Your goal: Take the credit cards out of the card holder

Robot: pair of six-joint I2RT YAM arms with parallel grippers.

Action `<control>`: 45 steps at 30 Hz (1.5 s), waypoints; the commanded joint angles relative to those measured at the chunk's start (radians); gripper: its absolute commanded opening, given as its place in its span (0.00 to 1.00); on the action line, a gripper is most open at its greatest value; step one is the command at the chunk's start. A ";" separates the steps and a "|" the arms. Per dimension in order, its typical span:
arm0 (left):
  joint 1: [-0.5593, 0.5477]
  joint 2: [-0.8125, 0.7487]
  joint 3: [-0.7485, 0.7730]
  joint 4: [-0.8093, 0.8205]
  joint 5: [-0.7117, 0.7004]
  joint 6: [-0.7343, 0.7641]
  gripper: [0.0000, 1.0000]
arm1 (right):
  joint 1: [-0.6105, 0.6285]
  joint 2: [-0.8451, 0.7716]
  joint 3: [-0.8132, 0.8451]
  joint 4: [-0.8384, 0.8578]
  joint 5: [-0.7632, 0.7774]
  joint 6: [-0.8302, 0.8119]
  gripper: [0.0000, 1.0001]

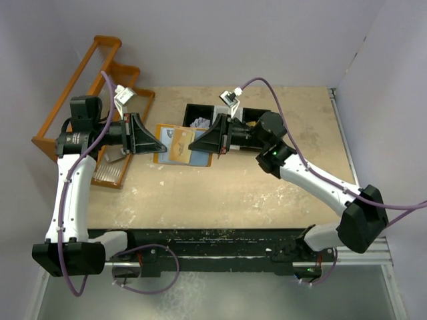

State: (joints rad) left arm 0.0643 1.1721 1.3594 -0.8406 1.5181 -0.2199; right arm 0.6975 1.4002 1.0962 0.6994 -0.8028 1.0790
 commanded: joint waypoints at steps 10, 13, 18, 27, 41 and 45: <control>0.002 -0.015 0.017 0.050 0.053 -0.016 0.00 | -0.084 -0.097 -0.003 -0.101 -0.073 -0.067 0.00; 0.003 -0.016 0.020 0.060 0.049 -0.024 0.00 | -0.084 -0.092 -0.001 -0.102 -0.086 -0.065 0.00; 0.003 -0.024 0.022 0.078 0.024 -0.030 0.00 | -0.105 -0.127 0.003 -0.191 -0.090 -0.120 0.00; 0.005 0.034 0.083 -0.096 -0.475 0.158 0.00 | -0.355 -0.164 -0.031 -0.422 -0.116 -0.157 0.00; 0.005 0.037 0.092 -0.161 -0.670 0.313 0.00 | -0.487 0.151 0.279 -1.049 0.726 -0.558 0.00; 0.005 0.037 0.108 -0.189 -0.705 0.356 0.00 | -0.489 0.299 0.376 -1.097 0.859 -0.601 0.00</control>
State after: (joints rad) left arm 0.0650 1.2266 1.4071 -1.0195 0.8478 0.0654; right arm 0.2146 1.6073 1.3739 -0.2985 -0.1867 0.5713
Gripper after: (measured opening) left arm 0.047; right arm 0.005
